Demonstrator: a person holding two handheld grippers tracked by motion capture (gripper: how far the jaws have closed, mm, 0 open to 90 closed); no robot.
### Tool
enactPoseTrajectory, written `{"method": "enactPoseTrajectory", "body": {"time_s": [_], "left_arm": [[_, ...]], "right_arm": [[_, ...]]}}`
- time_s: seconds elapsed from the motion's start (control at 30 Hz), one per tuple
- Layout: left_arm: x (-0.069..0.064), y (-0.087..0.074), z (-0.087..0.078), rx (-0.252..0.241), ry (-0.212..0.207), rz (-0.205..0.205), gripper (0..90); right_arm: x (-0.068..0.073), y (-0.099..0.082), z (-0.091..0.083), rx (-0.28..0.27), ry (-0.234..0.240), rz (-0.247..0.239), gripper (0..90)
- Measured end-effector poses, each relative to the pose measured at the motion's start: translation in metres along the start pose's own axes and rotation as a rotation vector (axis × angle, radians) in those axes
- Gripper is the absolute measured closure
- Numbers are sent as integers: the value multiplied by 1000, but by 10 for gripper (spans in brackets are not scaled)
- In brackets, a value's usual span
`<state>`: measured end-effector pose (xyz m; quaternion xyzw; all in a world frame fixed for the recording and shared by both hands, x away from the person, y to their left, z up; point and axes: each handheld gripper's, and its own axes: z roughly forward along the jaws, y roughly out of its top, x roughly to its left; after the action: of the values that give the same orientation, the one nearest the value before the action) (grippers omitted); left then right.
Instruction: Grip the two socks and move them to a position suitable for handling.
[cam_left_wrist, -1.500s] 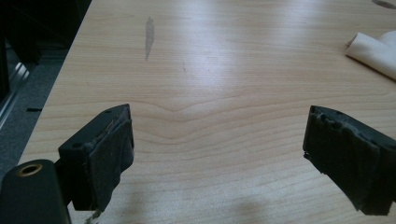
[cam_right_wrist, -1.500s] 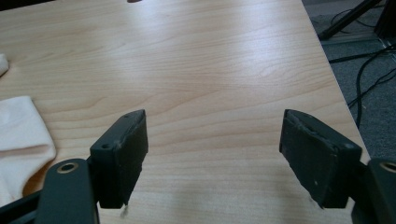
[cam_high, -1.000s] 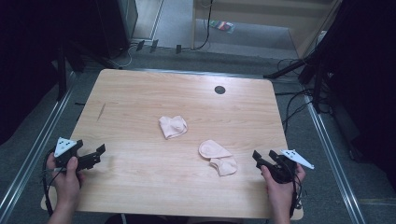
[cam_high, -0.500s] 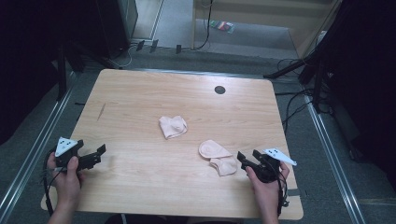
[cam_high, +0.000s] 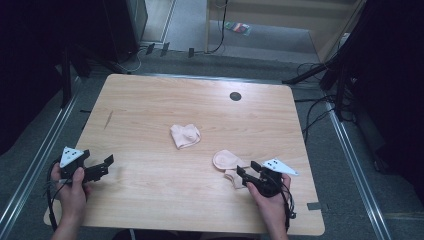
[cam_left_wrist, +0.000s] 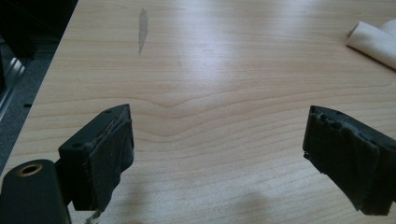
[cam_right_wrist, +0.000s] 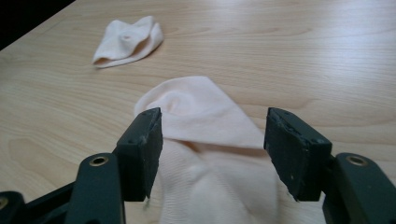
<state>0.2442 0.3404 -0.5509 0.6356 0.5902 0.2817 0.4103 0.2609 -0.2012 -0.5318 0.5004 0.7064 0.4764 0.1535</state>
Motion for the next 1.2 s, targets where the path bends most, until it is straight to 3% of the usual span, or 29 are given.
{"method": "enactPoseTrajectory", "body": {"time_s": [0.17, 0.3, 0.37, 0.53, 0.7, 0.83, 0.93, 1.2], "left_arm": [[0, 0, 0, 0, -1, -1, 92], [0, 0, 0, 0, -1, 0, 92], [0, 0, 0, 1, -1, 3, 92], [0, 0, 0, 1, -3, 4, 92], [0, 0, 0, 0, -4, 1, 92], [0, 0, 0, 1, -3, 3, 92], [0, 0, 0, 2, -3, 2, 92], [-2, 0, 0, -4, -3, 15, 92]], "right_arm": [[11, -5, 2, 24, 45, -31, 471], [18, -10, 2, 45, 49, -56, 489], [23, -13, 3, 56, 42, -96, 528], [24, -17, 10, 86, 20, -123, 534], [29, -22, 16, 133, -54, -201, 559], [29, -23, 16, 139, -94, -190, 672], [26, -22, 16, 133, -118, -182, 816], [24, -19, 14, 142, -88, -162, 857]]}}
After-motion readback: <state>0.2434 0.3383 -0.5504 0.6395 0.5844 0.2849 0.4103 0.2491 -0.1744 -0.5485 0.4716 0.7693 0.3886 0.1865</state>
